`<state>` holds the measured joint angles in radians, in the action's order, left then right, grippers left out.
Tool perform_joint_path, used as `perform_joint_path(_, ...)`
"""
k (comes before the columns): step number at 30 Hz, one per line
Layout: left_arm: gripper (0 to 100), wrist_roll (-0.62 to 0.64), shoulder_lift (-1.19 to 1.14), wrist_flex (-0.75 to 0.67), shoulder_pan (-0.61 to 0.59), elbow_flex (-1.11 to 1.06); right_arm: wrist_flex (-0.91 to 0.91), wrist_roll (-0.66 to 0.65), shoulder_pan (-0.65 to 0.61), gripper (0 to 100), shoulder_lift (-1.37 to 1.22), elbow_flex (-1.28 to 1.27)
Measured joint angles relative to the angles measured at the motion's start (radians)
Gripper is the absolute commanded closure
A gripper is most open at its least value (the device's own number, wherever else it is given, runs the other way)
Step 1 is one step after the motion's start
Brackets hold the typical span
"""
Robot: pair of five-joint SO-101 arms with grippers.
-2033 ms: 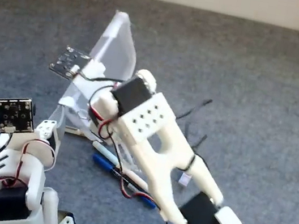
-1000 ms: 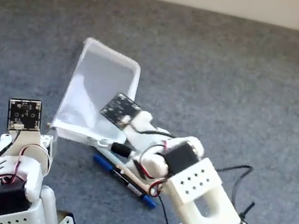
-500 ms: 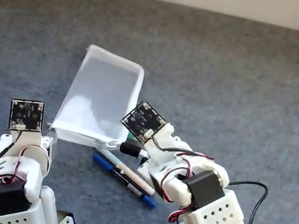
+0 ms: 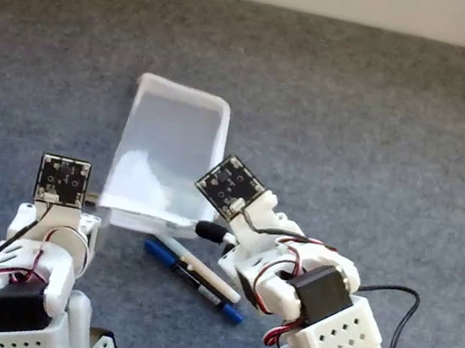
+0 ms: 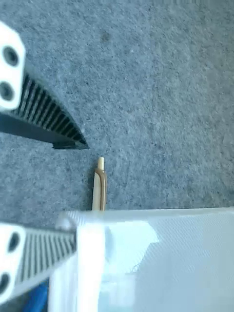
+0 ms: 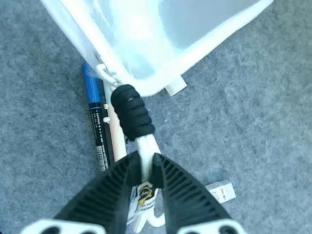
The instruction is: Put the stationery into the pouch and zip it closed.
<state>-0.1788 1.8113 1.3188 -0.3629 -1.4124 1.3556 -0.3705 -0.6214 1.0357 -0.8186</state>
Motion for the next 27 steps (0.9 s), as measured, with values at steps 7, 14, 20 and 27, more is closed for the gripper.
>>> perform_joint_path(7,64,0.000,0.000,0.000,0.020,0.000,0.000,0.000,0.003,99.5,0.003,0.000)
perform_joint_path(14,64,0.000,-0.002,-0.040,0.025,-0.095,0.035,0.000,0.003,99.5,0.003,0.006)
perform_joint_path(20,64,0.000,0.000,-0.150,0.031,-0.172,0.120,0.000,0.003,99.5,0.003,0.132)
perform_joint_path(27,64,0.000,0.000,-0.158,0.103,-0.170,0.126,0.005,0.003,99.5,0.003,0.146)
